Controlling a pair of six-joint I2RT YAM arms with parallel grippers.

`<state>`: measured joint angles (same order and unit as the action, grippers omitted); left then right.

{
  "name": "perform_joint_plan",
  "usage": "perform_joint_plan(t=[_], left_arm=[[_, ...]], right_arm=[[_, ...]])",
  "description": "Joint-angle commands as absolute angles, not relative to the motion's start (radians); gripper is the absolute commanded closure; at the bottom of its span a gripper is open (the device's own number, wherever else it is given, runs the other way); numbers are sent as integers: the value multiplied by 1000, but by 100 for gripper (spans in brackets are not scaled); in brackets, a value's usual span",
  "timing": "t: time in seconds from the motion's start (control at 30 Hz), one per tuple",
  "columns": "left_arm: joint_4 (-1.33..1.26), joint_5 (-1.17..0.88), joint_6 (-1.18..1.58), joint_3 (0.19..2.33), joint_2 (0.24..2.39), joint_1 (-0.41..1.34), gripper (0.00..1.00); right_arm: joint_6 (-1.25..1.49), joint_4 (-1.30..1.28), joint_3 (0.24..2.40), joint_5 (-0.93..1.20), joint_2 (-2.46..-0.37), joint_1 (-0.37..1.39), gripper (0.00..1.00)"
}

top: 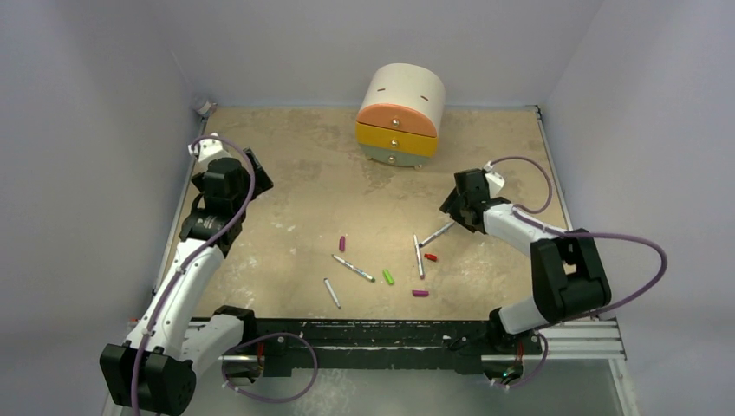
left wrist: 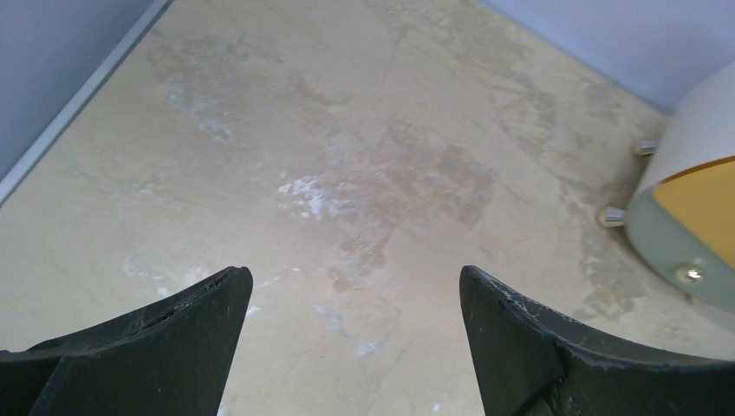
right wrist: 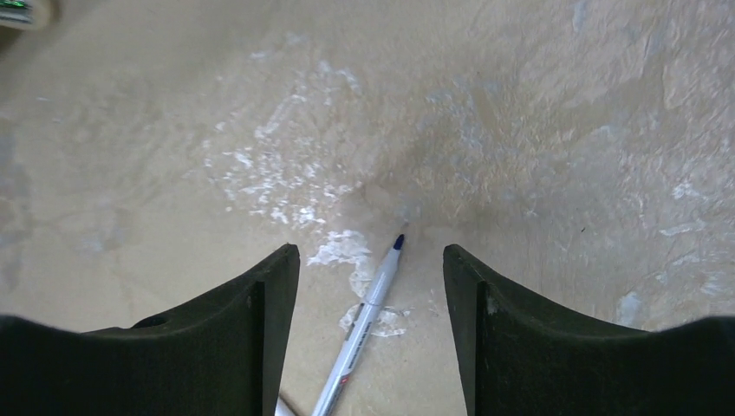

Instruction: Insert the pens into the pen caps

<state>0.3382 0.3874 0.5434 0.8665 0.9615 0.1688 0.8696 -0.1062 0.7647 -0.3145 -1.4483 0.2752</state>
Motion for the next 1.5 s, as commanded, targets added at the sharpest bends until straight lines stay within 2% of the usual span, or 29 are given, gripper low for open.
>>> perform_joint_plan(t=[0.0,0.1,0.33,0.63,0.73,0.8,0.83,0.9,1.03,1.1,1.23,1.37,1.47], left_arm=[[424,481,501,890,963,170,10],[420,474,505,887,971,170,10],[426,478,500,884,968,170,10],[426,470,502,886,966,170,10],[429,471,500,883,960,170,10],[430,472,499,879,957,170,10],[430,472,497,878,956,170,10],[432,472,497,879,957,170,10],[430,432,503,886,958,170,11],[418,330,501,900,962,170,16],[315,-16,545,911,966,170,20],[46,-349,650,843,950,170,29],[-109,-491,717,797,943,170,32]], right_arm=[[934,-170,808,-319,-1509,299,35],[970,-171,812,-312,-1533,325,37],[1030,-240,872,-337,-1625,380,54],[1063,-360,940,-412,-1692,450,64],[1065,-372,951,-418,-1708,458,76],[1064,-372,958,-413,-1725,462,92],[1063,-369,959,-406,-1732,462,95],[1059,-357,959,-391,-1742,462,100],[1030,-332,999,-377,-1735,463,100],[992,-323,1023,-386,-1706,462,100],[885,-253,1042,-412,-1568,463,100],[734,-73,1006,-235,-1392,462,100],[650,54,997,-93,-1273,462,100]])
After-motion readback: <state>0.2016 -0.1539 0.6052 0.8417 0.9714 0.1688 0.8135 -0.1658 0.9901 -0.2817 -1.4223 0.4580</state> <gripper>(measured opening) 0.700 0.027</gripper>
